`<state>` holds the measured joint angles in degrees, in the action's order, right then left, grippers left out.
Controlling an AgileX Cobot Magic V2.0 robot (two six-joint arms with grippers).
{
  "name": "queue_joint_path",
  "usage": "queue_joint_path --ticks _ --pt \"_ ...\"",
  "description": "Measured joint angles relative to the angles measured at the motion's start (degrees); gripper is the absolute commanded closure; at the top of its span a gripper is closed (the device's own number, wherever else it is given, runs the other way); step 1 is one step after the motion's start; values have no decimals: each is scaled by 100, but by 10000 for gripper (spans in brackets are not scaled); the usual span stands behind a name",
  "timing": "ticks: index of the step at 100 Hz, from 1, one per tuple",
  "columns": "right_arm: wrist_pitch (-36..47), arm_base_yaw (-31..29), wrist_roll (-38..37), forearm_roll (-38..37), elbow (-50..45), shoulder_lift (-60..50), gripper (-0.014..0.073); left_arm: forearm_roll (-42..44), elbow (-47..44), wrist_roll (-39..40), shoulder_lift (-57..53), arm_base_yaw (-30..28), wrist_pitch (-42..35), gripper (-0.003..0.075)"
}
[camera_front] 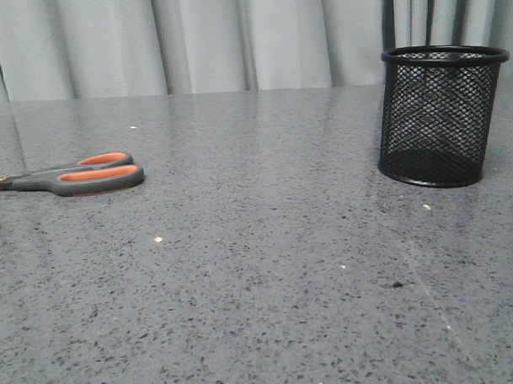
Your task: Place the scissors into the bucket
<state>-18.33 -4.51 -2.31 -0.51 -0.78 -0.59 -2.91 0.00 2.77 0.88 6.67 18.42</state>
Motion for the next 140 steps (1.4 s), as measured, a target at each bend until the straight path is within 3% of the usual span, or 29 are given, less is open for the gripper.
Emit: queue_joint_path --ticks 82,99,116,128,140 --pt "0 0 0 0 0 0 638 22 0 0 0 0 0 740" --pt "567 0 0 266 0 0 638 291 0 0 0 0 -442 740" --pt "1777 0 0 1829 0 0 638 -987 0 12 0 0 -1490 740" --pt "2250 0 -10 3040 0 0 638 -2666 0 164 0 0 -2191 740" --pt "2354 0 -10 3755 0 0 638 -4306 0 213 0 0 -2546 740"
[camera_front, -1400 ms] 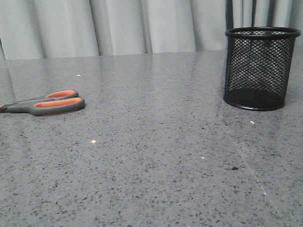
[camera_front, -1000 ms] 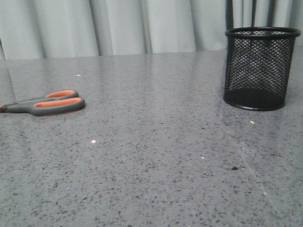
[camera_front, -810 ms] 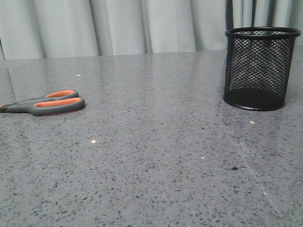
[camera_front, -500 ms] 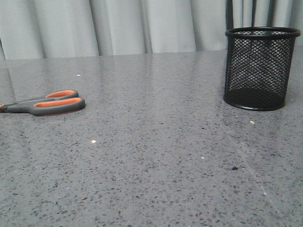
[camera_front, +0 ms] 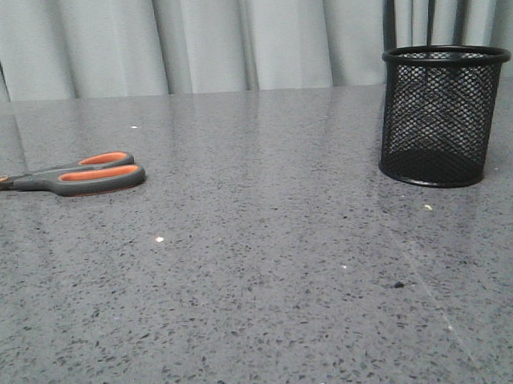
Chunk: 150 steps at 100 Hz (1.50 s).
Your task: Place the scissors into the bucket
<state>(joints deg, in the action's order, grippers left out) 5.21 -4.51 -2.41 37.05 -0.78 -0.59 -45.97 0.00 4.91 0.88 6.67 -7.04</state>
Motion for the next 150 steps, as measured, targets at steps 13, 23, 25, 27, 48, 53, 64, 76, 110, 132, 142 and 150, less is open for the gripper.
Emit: queue_joint_path --ticks 13,23,25,27,48,53,64,76,110,132,142,150 --pt "-188 0 0 148 113 0 638 -575 0 27 0 0 -31 739" --pt "-521 0 -10 -292 498 0 638 -486 55 27 0 80 239 739" --pt "-623 0 -10 -403 610 0 638 -368 91 15 0 98 352 739" --pt "-739 0 -10 -585 731 0 638 -218 126 15 0 127 480 739" --pt "-2308 0 15 -2524 2109 356 633 1961 1284 -165 499 436 1791 591" --pt "-2672 0 136 -2752 2387 562 609 2423 1625 -216 784 524 2036 459" --pt "-3237 0 452 -2930 2878 1041 470 3234 2183 -491 1536 729 2508 246" --pt "-3407 0 539 -2950 3174 1445 223 3800 2773 -682 2584 849 3024 256" --pt "-3484 238 581 -2869 3260 1650 116 4203 4908 -2698 5572 863 4430 330" --pt "-3498 334 581 -2856 3260 1650 116 4237 6430 -4670 7470 863 6236 330" --pt "-3498 370 581 -2856 3260 1650 116 4303 6973 -5750 8022 863 6966 330" --pt "-3513 383 581 -2856 3260 1650 116 4317 7236 -6266 8324 863 7214 330"
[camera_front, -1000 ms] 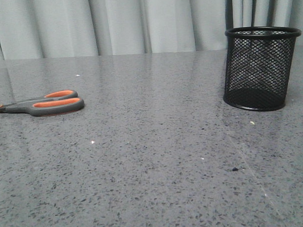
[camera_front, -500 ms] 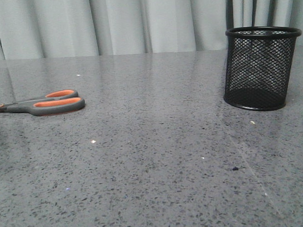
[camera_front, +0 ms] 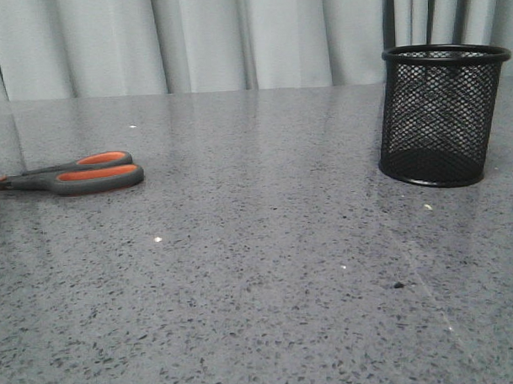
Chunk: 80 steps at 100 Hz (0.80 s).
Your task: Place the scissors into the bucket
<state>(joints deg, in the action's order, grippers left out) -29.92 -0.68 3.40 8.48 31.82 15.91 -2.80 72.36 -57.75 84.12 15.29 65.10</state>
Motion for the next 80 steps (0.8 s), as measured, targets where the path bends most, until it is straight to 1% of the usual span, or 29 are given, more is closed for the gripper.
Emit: queue_joint_path --ticks 20,42,70,80 --pt "-88 40 0 0 0 0 116 -56 360 -416 574 0 -14 330" --pt "-162 87 11 0 0 0 116 -513 403 -1288 1102 0 -26 330" --pt "-232 87 11 0 0 0 116 -529 416 -1527 1395 0 -385 330" --pt "-235 87 11 0 0 0 116 -542 447 -1540 1489 0 -370 330"
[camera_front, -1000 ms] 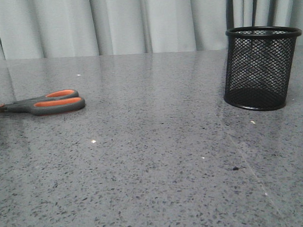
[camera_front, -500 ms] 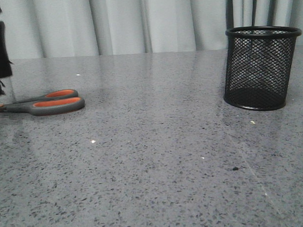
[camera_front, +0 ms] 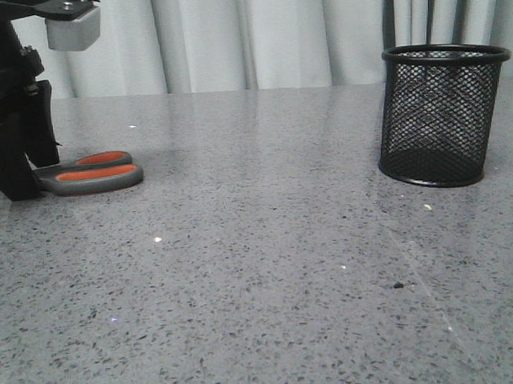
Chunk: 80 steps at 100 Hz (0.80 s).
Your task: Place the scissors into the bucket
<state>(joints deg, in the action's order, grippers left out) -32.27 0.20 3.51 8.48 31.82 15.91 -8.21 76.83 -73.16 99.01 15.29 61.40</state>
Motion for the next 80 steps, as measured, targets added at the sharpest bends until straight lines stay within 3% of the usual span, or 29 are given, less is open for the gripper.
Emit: queue_joint_path --ticks 33,57,80 --pt "-58 0 0 0 0 0 116 -185 117 0 137 -59 91 339" --pt "-124 0 0 21 0 0 116 -291 128 0 174 -80 308 483" --pt "-167 0 0 55 0 0 116 -298 141 -4 199 -80 475 499"
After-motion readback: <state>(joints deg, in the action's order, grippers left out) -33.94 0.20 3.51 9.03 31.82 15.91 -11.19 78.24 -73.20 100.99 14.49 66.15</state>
